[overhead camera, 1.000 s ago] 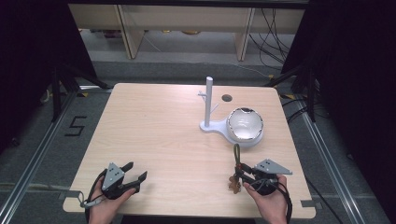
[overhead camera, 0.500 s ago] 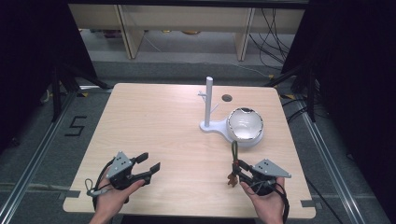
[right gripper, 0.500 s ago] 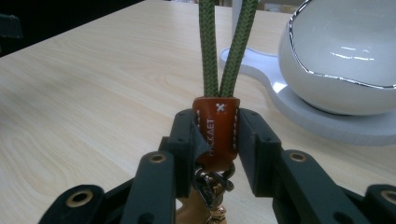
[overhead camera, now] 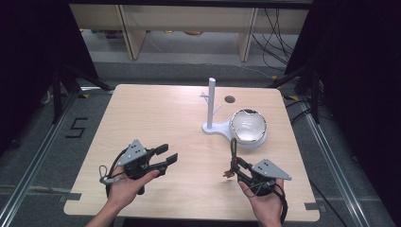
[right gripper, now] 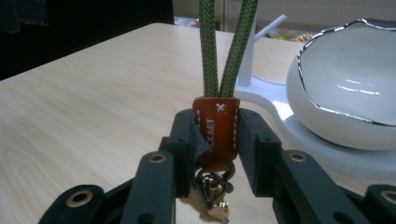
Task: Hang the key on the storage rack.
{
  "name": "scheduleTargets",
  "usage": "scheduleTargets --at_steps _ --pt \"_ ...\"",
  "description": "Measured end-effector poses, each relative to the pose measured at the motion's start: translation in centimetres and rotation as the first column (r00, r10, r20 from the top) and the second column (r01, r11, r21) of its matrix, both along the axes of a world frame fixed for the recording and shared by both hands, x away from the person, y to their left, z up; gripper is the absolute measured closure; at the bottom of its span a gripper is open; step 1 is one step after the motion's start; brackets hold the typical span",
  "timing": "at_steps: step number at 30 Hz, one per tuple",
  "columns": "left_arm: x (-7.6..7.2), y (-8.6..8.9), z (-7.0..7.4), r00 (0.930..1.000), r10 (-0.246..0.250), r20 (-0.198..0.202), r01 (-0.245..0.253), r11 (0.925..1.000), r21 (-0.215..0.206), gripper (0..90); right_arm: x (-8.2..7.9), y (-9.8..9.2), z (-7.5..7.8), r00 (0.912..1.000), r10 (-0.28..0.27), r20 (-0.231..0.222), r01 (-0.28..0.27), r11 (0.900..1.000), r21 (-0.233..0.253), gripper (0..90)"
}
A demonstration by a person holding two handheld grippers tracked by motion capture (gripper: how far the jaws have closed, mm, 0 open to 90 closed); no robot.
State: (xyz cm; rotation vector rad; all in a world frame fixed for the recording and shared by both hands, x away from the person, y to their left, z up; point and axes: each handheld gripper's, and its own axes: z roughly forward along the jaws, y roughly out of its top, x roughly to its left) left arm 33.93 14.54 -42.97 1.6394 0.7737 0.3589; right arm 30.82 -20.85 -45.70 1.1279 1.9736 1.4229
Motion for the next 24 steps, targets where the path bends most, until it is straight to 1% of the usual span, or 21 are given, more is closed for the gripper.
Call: scheduleTargets --at_steps 1,2,3,4,6,7,8,10,11,12,13,14,15,16,17,18,19,20,22,23,24 --pt "0.1 -0.2 0.1 1.0000 -0.005 0.001 0.005 1.0000 0.003 48.3 0.2 0.2 0.1 0.9998 -0.002 0.020 0.002 1.000 -0.007 68.7" --pt "0.2 -0.4 0.3 0.9999 -0.015 0.003 0.015 0.9999 0.003 48.7 0.2 0.4 0.3 0.9997 -0.010 0.022 0.010 1.000 -0.016 68.7" --pt "0.4 -0.8 0.5 0.9998 -0.019 0.003 0.019 0.9998 0.007 49.2 0.1 0.6 0.4 0.9998 -0.015 0.016 0.015 1.000 -0.008 68.7" --pt "0.5 -1.2 0.8 0.9995 -0.030 0.005 0.030 0.9995 0.006 49.8 0.2 0.6 0.5 0.9998 0.003 0.020 -0.003 1.000 -0.012 68.7" --pt "0.6 -1.5 1.2 0.9991 -0.040 0.010 0.040 0.9992 0.003 50.2 0.3 0.8 0.5 0.9996 0.000 0.029 0.000 1.000 -0.010 68.7" --pt "0.9 -1.9 1.6 0.9988 -0.048 0.012 0.048 0.9988 -0.006 50.8 0.4 1.0 0.8 0.9991 0.001 0.041 0.000 1.000 -0.014 68.7" --pt "0.9 -1.9 1.6 0.9988 -0.048 0.012 0.048 0.9988 -0.006 50.9 0.5 1.2 0.8 0.9991 0.011 0.042 -0.011 1.000 -0.001 68.7" --pt "1.4 -2.7 2.2 0.9979 -0.064 0.004 0.064 0.9974 -0.033 51.6 0.5 1.5 1.0 0.9992 0.001 0.040 -0.001 1.000 -0.004 68.7" --pt "1.5 -3.0 2.5 0.9973 -0.074 0.005 0.074 0.9968 -0.032 51.8 0.7 1.7 1.0 0.9985 0.010 0.054 -0.011 1.000 0.009 68.7" --pt "1.5 -3.0 2.5 0.9973 -0.074 0.005 0.074 0.9968 -0.032 52.0 0.7 1.7 1.0 0.9985 0.010 0.054 -0.011 1.000 0.009 68.7" --pt "1.7 -3.5 3.1 0.9965 -0.084 0.006 0.084 0.9956 -0.040 52.5 0.8 1.9 1.2 0.9974 0.015 0.070 -0.015 1.000 -0.008 68.7" --pt "1.7 -3.5 3.1 0.9965 -0.084 0.006 0.084 0.9956 -0.040 52.7 0.8 1.9 1.2 0.9974 0.015 0.070 -0.015 1.000 -0.008 68.7" --pt "1.9 -3.8 3.4 0.9957 -0.092 0.008 0.092 0.9944 -0.051 53.0 0.9 2.2 1.4 0.9977 0.013 0.066 -0.012 1.000 -0.006 68.7" --pt "2.0 -4.3 3.7 0.9949 -0.101 0.009 0.101 0.9932 -0.057 53.2 0.8 2.3 1.5 0.9988 0.003 0.050 -0.003 1.000 0.003 68.7" --pt "2.0 -4.3 3.7 0.9949 -0.101 0.009 0.101 0.9932 -0.057 53.4 0.8 2.3 1.5 0.9988 0.003 0.050 -0.003 1.000 0.003 68.7" --pt "2.1 -4.8 3.8 0.9941 -0.108 0.006 0.109 0.9924 -0.058 53.6 1.0 2.5 1.5 0.9981 0.015 0.060 -0.016 1.000 0.014 68.7" --pt "2.3 -5.2 3.9 0.9927 -0.120 0.004 0.120 0.9912 -0.054 53.8 1.0 2.5 1.6 0.9985 0.007 0.055 -0.008 1.000 0.007 68.7" --pt "2.3 -5.2 3.9 0.9927 -0.120 0.004 0.120 0.9912 -0.054 54.1 1.1 2.6 1.6 0.9974 0.019 0.070 -0.019 1.000 0.007 68.7" --pt "2.6 -6.3 3.9 0.9899 -0.142 -0.011 0.141 0.9884 -0.057 54.5 1.2 2.7 1.6 0.9968 0.018 0.078 -0.019 1.000 0.005 68.7" --pt "2.6 -6.3 3.9 0.9899 -0.142 -0.011 0.141 0.9884 -0.057 54.7 1.2 2.7 1.6 0.9968 0.018 0.078 -0.019 1.000 0.005 68.7" --pt "2.8 -6.9 3.9 0.9885 -0.150 -0.018 0.149 0.9874 -0.054 55.0 1.2 2.8 1.7 0.9969 0.011 0.078 -0.011 1.000 -0.004 68.7"
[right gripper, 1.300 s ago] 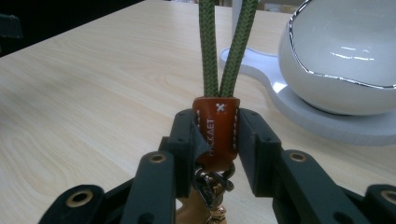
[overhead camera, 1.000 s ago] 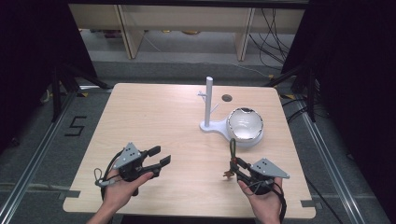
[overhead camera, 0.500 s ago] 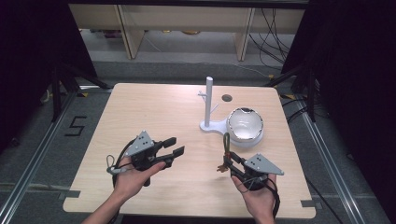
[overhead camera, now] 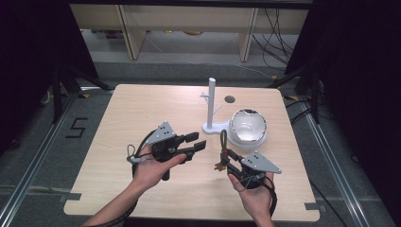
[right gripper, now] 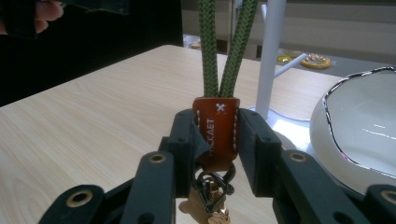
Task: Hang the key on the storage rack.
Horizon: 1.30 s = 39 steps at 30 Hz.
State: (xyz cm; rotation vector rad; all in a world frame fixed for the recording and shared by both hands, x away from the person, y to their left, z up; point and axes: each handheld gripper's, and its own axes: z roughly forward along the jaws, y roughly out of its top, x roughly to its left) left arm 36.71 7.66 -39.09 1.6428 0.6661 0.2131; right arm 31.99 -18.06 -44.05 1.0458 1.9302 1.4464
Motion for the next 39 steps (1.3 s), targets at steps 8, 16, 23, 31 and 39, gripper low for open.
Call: scheduleTargets --at_steps 8,16,23,31,39 --pt "0.5 -1.5 -0.1 0.9998 -0.017 -0.010 0.017 0.9998 0.003 57.7 0.1 0.3 0.2 1.0000 0.006 0.006 -0.006 1.000 0.009 68.7" --pt "0.9 -2.0 0.1 0.9999 -0.009 -0.007 0.009 0.9999 -0.005 61.5 0.3 0.7 0.3 0.9997 0.006 0.025 -0.006 1.000 0.011 68.7" --pt "1.0 -2.3 0.1 1.0000 0.000 -0.007 0.000 0.9999 -0.011 65.2 0.5 1.4 0.5 0.9990 0.030 0.034 -0.030 0.999 0.014 68.7" --pt "1.0 -2.9 -0.1 0.9998 -0.009 -0.015 0.009 1.0000 -0.003 68.0 0.6 1.8 0.3 0.9995 0.026 0.020 -0.026 1.000 0.012 68.7" --pt "0.9 -3.0 0.0 1.0000 -0.008 -0.005 0.008 0.9999 -0.007 82.0 0.5 1.9 0.3 0.9996 0.021 0.018 -0.021 1.000 -0.007 68.7"
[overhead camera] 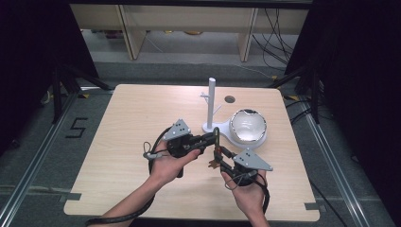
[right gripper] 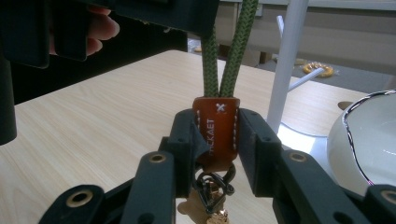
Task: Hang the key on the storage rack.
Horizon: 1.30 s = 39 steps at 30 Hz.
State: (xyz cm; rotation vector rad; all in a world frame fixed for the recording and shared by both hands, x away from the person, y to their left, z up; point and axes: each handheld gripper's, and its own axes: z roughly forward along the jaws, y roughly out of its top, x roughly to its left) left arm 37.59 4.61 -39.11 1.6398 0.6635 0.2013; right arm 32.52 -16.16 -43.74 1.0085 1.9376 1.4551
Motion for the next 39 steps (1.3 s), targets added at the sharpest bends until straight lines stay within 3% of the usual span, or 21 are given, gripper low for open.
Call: scheduleTargets --at_steps 3,4,7,8,10,17,18,25,28,31,33,34,36,38,39 --pt "-0.1 -0.1 0.1 1.0000 0.005 0.005 -0.005 1.0000 0.006 83.2 0.2 0.2 0.0 0.9998 0.015 0.015 -0.015 1.000 0.001 68.7" --pt "-0.1 -0.1 0.1 1.0000 0.005 0.005 -0.005 1.0000 0.006 83.3 0.1 0.2 0.0 1.0000 0.009 0.001 -0.009 1.000 0.013 68.6" --pt "-0.1 -0.1 0.3 0.9999 0.012 0.010 -0.012 0.9998 0.014 83.5 0.2 0.2 0.1 0.9995 0.014 0.028 -0.014 1.000 -0.012 68.4" --pt "-0.1 -0.1 0.4 0.9997 0.016 0.021 -0.016 0.9997 0.020 83.7 0.2 0.4 0.2 0.9999 0.011 0.004 -0.011 1.000 0.001 67.9" --pt "-0.1 -0.1 0.5 0.9995 0.016 0.026 -0.017 0.9996 0.022 83.8 0.1 0.4 0.3 1.0000 0.004 -0.003 -0.004 1.000 -0.005 67.5" --pt "0.2 0.3 1.2 0.9954 0.052 0.080 -0.057 0.9968 0.055 84.0 0.5 0.2 0.3 1.0000 0.000 0.004 0.000 1.000 -0.018 57.5" --pt "0.3 0.4 1.3 0.9942 0.060 0.089 -0.065 0.9960 0.062 84.0 0.2 0.1 0.4 0.9997 -0.016 -0.019 0.016 1.000 -0.010 56.7" --pt "1.3 1.6 1.7 0.9814 0.140 0.132 -0.150 0.9859 0.073 84.0 -0.1 -0.9 0.0 0.9998 -0.019 -0.006 0.018 0.999 -0.028 55.1" --pt "1.6 2.0 1.7 0.9772 0.164 0.135 -0.175 0.9816 0.077 84.0 -0.3 -1.4 -0.4 0.9997 -0.016 -0.018 0.016 1.000 -0.017 55.1" --pt "2.0 2.4 1.7 0.9726 0.185 0.141 -0.198 0.9765 0.086 84.0 -0.8 -1.9 -0.7 0.9979 -0.052 -0.039 0.051 0.999 -0.018 55.1" --pt "2.1 2.5 1.7 0.9714 0.191 0.141 -0.204 0.9750 0.088 84.0 -0.6 -2.3 -0.8 0.9990 -0.042 -0.013 0.042 0.998 -0.037 55.0" --pt "2.3 2.5 1.6 0.9702 0.196 0.142 -0.210 0.9736 0.089 84.0 -1.0 -2.7 -1.0 0.9976 -0.056 -0.041 0.055 0.998 -0.026 55.0" --pt "2.8 2.7 1.6 0.9662 0.215 0.142 -0.230 0.9682 0.099 84.0 -1.0 -3.0 -1.2 0.9977 -0.055 -0.041 0.054 0.998 -0.007 54.9" --pt "3.1 2.7 1.6 0.9618 0.228 0.152 -0.245 0.9637 0.106 84.0 -1.3 -3.6 -1.3 0.9960 -0.072 -0.053 0.071 0.997 -0.022 54.9" --pt "3.2 2.7 1.6 0.9598 0.234 0.155 -0.252 0.9622 0.104 84.0 -1.2 -3.8 -1.4 0.9970 -0.069 -0.034 0.068 0.997 -0.036 55.0"
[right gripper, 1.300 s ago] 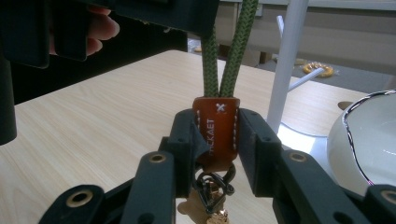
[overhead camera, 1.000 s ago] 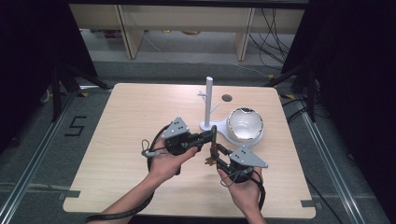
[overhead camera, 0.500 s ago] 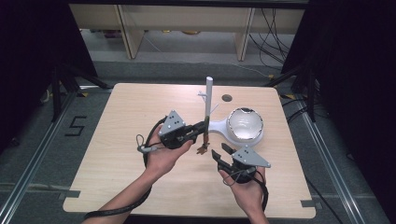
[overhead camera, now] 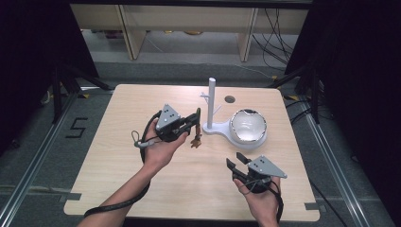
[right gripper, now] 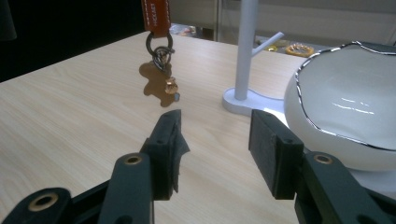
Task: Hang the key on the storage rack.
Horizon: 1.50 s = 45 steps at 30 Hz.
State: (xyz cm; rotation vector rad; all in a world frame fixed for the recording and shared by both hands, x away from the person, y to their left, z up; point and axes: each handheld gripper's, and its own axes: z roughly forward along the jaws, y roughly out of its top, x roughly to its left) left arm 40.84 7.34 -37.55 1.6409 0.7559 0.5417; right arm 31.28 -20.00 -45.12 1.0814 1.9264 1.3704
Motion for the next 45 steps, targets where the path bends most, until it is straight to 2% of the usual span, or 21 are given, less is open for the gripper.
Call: scheduleTargets --at_steps 1,2,6,7,11,12,14,17,19,23,24,25,26,27,28,31,34,35,37,38,45 --pt "0.0 0.0 0.0 1.0000 0.000 0.000 0.000 1.0000 0.000 84.0 0.0 0.0 0.0 1.0000 0.000 0.000 0.000 1.000 0.000 55.0" --pt "0.2 0.0 0.0 0.9999 0.010 0.004 -0.010 0.9999 0.010 84.0 -0.3 -0.2 -0.2 0.9997 -0.008 -0.023 0.009 0.999 0.031 55.0" --pt "0.6 0.0 0.1 0.9997 0.021 0.011 -0.021 0.9995 0.023 84.0 -0.6 -0.6 -0.4 0.9994 -0.024 -0.024 0.025 0.999 0.027 55.1" --pt "0.8 0.0 0.1 0.9995 0.030 0.013 -0.031 0.9993 0.022 84.0 -0.8 -0.8 -0.5 0.9990 -0.027 -0.036 0.028 0.999 0.030 55.1" --pt "1.0 0.1 0.1 0.9990 0.041 0.016 -0.041 0.9988 0.026 84.0 -0.8 -1.3 -0.9 0.9996 -0.023 -0.015 0.024 0.999 0.022 55.2" --pt "1.2 0.2 0.1 0.9987 0.047 0.019 -0.047 0.9985 0.029 84.0 -1.0 -1.5 -0.9 0.9987 -0.035 -0.036 0.036 0.999 0.015 55.2" --pt "1.3 0.2 0.0 0.9985 0.053 0.018 -0.053 0.9983 0.025 84.0 -1.2 -1.5 -0.9 0.9976 -0.049 -0.048 0.050 0.999 0.021 55.3" --pt "1.6 0.3 0.1 0.9980 0.058 0.024 -0.059 0.9978 0.030 84.0 -1.2 -1.9 -1.2 0.9989 -0.040 -0.023 0.041 0.999 0.018 55.5" --pt "1.8 0.3 0.2 0.9974 0.067 0.027 -0.068 0.9973 0.029 84.0 -1.5 -2.1 -1.4 0.9978 -0.050 -0.043 0.052 0.998 0.030 55.9" --pt "2.1 0.4 0.2 0.9966 0.075 0.033 -0.076 0.9965 0.032 83.9 -1.6 -2.2 -1.6 0.9976 -0.061 -0.034 0.062 0.997 0.038 56.2" --pt "2.2 0.4 0.2 0.9964 0.078 0.034 -0.079 0.9963 0.034 84.0 -2.0 -2.3 -1.7 0.9953 -0.076 -0.060 0.078 0.996 0.036 56.2" --pt "2.4 0.4 0.3 0.9961 0.080 0.036 -0.081 0.9960 0.036 83.9 -1.7 -2.5 -1.9 0.9976 -0.060 -0.034 0.062 0.998 0.033 56.2" --pt "2.4 0.4 0.3 0.9959 0.082 0.036 -0.084 0.9959 0.035 83.9 -1.8 -2.6 -1.9 0.9977 -0.057 -0.037 0.058 0.998 0.019 56.2" --pt "2.5 0.3 0.3 0.9957 0.084 0.037 -0.086 0.9957 0.036 84.0 -2.0 -2.8 -2.0 0.9970 -0.065 -0.041 0.066 0.998 0.021 56.2" --pt "2.6 0.3 0.3 0.9957 0.085 0.037 -0.087 0.9956 0.036 83.9 -2.1 -2.7 -2.1 0.9968 -0.062 -0.050 0.064 0.997 0.043 56.2" --pt "2.7 0.3 0.3 0.9951 0.090 0.040 -0.092 0.9950 0.039 84.0 -2.3 -2.9 -2.2 0.9957 -0.070 -0.061 0.072 0.997 0.037 56.2" --pt "3.1 0.2 0.3 0.9942 0.098 0.046 -0.100 0.9941 0.043 83.9 -2.2 -3.2 -2.5 0.9971 -0.072 -0.023 0.072 0.997 0.024 56.3" --pt "3.1 0.2 0.3 0.9942 0.098 0.046 -0.100 0.9941 0.043 84.0 -2.2 -3.2 -2.5 0.9971 -0.072 -0.023 0.072 0.997 0.024 56.3" --pt "3.4 0.1 0.2 0.9927 0.109 0.050 -0.112 0.9924 0.050 83.9 -2.3 -3.2 -2.7 0.9960 -0.072 -0.054 0.075 0.996 0.056 56.2" --pt "3.7 0.1 0.3 0.9916 0.104 0.077 -0.109 0.9921 0.063 84.0 -2.2 -3.3 -2.8 0.9963 -0.069 -0.051 0.072 0.996 0.057 56.2" --pt "4.3 -0.1 0.2 0.9904 0.113 0.080 -0.120 0.9891 0.086 84.0 -2.3 -3.3 -2.9 0.9945 -0.079 -0.069 0.082 0.995 0.049 56.2"
